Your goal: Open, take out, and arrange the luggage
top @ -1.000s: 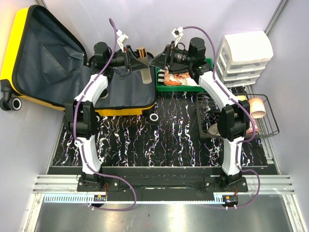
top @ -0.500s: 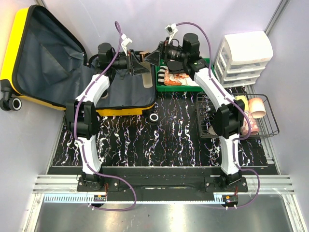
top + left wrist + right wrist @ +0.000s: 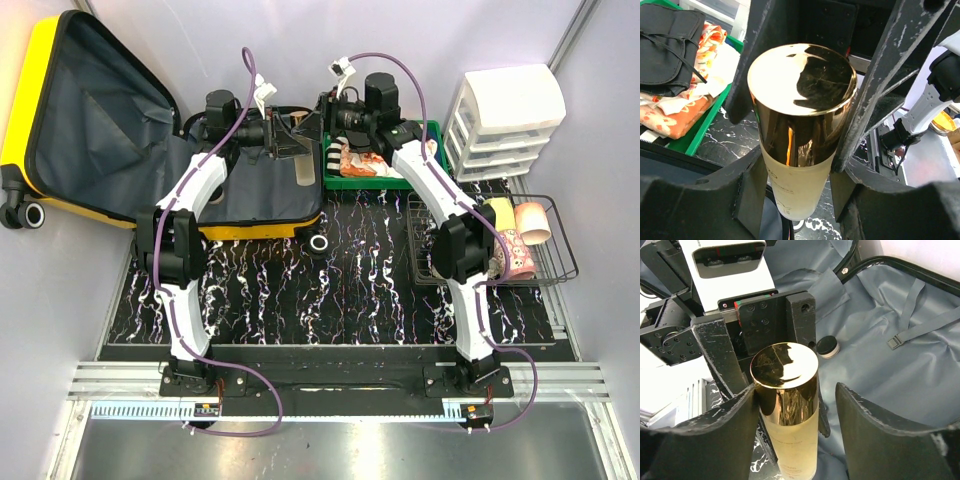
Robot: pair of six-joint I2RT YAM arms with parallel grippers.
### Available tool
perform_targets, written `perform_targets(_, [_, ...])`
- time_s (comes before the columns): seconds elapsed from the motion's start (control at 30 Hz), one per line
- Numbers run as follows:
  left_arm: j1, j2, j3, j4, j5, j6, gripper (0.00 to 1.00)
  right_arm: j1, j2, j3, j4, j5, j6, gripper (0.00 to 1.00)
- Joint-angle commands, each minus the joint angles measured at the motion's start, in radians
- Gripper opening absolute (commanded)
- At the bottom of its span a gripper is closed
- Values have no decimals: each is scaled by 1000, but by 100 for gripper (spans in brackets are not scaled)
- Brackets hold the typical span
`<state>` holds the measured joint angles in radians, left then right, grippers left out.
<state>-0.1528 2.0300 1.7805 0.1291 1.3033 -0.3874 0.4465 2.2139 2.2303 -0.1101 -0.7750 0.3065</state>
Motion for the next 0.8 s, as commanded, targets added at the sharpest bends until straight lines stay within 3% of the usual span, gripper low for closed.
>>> perform_targets(0.0, [-10,-76,74,34,4,35,0,20,21,55,-14,34,-17,59])
perform_targets(0.23, [-7,-86,71,-52,-16,111,0,15,29,107,-22,51,-32,0])
perform_targets(0.33, [-5,-90,71,-83,-30,136,6,11,26,123,-16,74,-38,0])
perform_targets(0.37, [-5,-90,71,-89,-39,140,21,8,27,127,-8,83,-35,0])
perform_targets(0.47, [1,-91,69,-123,-62,165,42,-3,18,134,27,100,-21,0])
perform_targets(0.5, [5,-93,69,-126,-73,191,54,-8,15,135,38,105,-17,0])
perform_targets(0.57, [12,-97,68,-183,-102,222,61,-15,12,135,68,127,-6,0])
perform_targets(0.7, [27,-109,54,-217,-148,266,85,-38,3,134,101,169,6,0])
perform_targets(0.73, [30,-114,48,-221,-156,272,97,-46,0,132,133,177,9,0])
perform_targets(0.77, [36,-119,37,-226,-176,278,99,-58,0,131,148,187,13,0])
